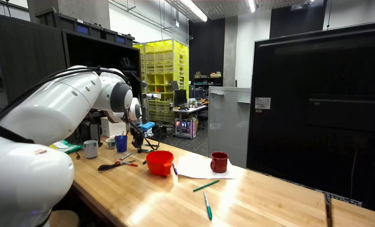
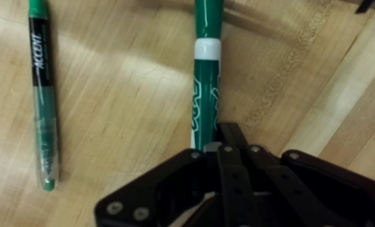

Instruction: Move one green marker to the left

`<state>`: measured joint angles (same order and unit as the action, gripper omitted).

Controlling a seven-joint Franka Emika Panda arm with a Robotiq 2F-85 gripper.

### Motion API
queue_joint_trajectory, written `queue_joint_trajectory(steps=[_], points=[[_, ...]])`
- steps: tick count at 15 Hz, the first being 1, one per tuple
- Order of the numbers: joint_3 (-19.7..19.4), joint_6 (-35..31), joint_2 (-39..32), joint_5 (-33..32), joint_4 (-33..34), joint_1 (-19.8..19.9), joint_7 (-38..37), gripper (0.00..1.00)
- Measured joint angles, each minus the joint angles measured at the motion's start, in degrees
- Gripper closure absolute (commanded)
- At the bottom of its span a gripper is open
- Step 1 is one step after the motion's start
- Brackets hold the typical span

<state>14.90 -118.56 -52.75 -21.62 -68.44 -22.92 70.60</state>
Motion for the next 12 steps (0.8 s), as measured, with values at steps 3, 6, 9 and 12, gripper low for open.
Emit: queue_joint_trajectory(steps=[3, 6, 9, 12], points=[[-0.10, 0.04, -0.66, 0.00, 1.37, -0.20, 0.02, 1.00], [-0.10, 0.03, -0.56, -0.08, 1.89, -0.18, 0.01, 1.00], [-0.10, -0.26, 0.83, -0.15, 1.49, 0.02, -0.09, 1.00], [-0.10, -0.34, 4.68, -0.17, -0.95, 0.34, -0.45, 1.00]])
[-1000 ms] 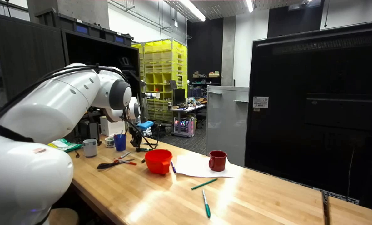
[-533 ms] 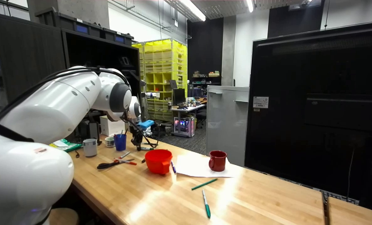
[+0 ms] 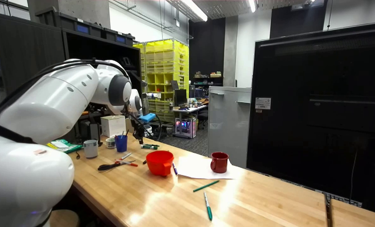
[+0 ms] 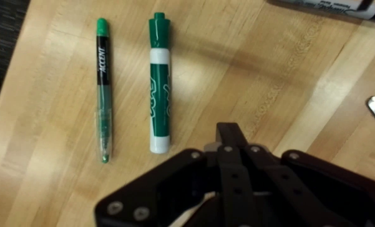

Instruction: Move one green marker to the left

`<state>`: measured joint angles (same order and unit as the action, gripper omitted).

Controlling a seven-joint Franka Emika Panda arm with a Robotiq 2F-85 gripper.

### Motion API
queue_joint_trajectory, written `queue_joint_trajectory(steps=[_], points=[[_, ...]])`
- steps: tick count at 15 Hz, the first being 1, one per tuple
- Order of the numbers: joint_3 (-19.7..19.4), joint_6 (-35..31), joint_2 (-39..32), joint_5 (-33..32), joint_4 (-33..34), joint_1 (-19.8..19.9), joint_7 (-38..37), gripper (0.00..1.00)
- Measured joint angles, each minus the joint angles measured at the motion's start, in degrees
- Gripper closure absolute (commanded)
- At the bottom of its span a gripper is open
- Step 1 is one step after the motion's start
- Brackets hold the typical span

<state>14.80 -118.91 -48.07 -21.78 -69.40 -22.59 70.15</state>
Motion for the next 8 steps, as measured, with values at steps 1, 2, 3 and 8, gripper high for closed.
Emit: queue_joint_trajectory(steps=[1, 2, 3, 8], points=[[0.01, 0.00, 1.71, 0.00, -1.29, 0.13, -0.31, 1.00], [0.02, 0.01, 3.54, 0.01, -2.74, 0.26, -0.80, 1.00], [0.03, 0.02, 5.48, 0.02, -4.36, 0.40, -1.23, 1.00], [0.48, -0.03, 14.68, 0.56, -12.79, 0.89, -3.65, 1.00]])
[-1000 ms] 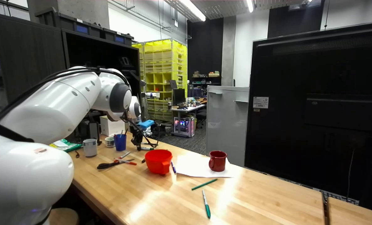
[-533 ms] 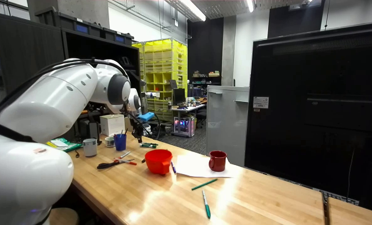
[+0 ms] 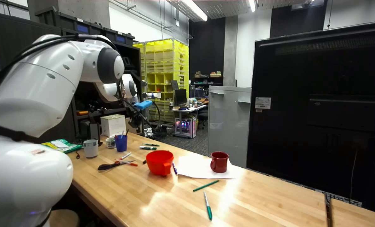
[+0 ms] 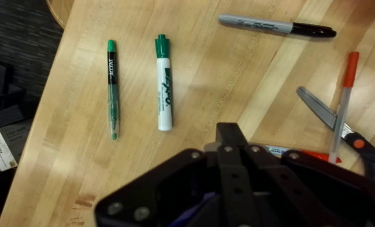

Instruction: Move one green marker to the left

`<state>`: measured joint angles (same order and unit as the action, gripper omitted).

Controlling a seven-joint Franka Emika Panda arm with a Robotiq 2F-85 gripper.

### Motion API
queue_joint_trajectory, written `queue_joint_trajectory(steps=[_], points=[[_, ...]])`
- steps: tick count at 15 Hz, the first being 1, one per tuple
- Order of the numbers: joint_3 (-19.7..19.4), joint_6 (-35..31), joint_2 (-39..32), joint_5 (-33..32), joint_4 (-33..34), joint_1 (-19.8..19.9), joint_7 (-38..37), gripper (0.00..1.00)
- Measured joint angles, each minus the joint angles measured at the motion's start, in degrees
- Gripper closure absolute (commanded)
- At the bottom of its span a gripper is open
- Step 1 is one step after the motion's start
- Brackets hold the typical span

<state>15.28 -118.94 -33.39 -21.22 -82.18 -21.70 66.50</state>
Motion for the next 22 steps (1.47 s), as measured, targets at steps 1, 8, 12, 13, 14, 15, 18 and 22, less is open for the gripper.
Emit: queue_joint_trajectory(steps=[1, 8, 12, 13, 14, 15, 18, 22], points=[[0.20, -0.13, 1.74, 0.31, -1.72, 0.09, -0.20, 1.00], [0.54, -1.23, 7.51, 0.93, -8.36, 0.51, 0.12, 1.00], [0.35, -2.15, 5.87, 0.89, -8.03, 1.37, 2.68, 0.74], [0.35, -2.15, 5.36, 0.89, -7.74, 1.54, 3.37, 0.70], [0.34, -2.15, 4.91, 0.89, -7.45, 1.61, 4.10, 0.64], [0.36, -2.15, 4.62, 0.89, -7.25, 1.59, 4.79, 0.58], [1.31, -2.17, 4.83, 0.90, -7.08, 1.57, 9.87, 0.38], [1.95, -0.41, 7.28, 1.28, -7.25, 1.46, 10.12, 0.09]])
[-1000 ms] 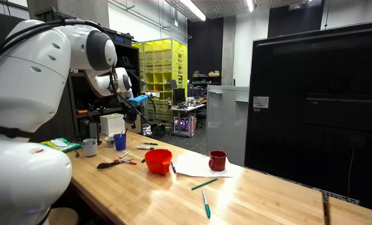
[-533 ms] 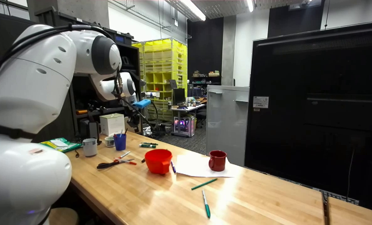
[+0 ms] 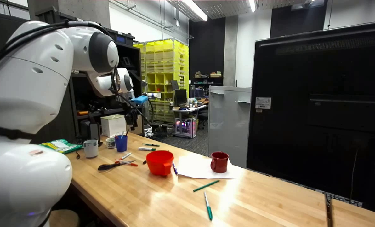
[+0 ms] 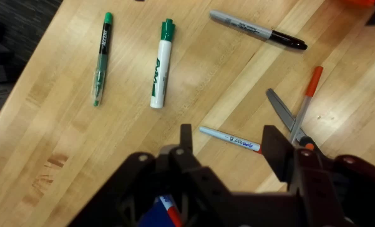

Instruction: Move one green marker to the left

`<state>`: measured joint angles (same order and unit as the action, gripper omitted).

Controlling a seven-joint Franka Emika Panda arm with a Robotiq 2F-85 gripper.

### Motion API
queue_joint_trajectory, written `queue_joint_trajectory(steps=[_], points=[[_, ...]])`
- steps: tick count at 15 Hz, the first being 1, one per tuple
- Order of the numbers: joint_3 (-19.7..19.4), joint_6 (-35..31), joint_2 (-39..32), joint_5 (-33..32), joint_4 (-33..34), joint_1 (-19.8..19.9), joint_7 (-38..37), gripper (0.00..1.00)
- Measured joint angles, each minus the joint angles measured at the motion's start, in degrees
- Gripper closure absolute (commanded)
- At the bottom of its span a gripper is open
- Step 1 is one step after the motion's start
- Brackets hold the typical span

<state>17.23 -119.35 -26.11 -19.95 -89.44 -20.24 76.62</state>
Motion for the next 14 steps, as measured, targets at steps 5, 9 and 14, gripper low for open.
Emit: queue_joint_trajectory(steps=[5, 9, 14], points=[[-2.00, 5.39, 6.24, 1.79, -2.64, 2.17, -10.44, 0.00], [-4.47, 6.79, 13.31, 5.09, -8.63, 7.54, -15.02, 0.00], [-8.76, 6.86, 20.16, 6.83, -14.92, 13.25, -21.39, 0.00]])
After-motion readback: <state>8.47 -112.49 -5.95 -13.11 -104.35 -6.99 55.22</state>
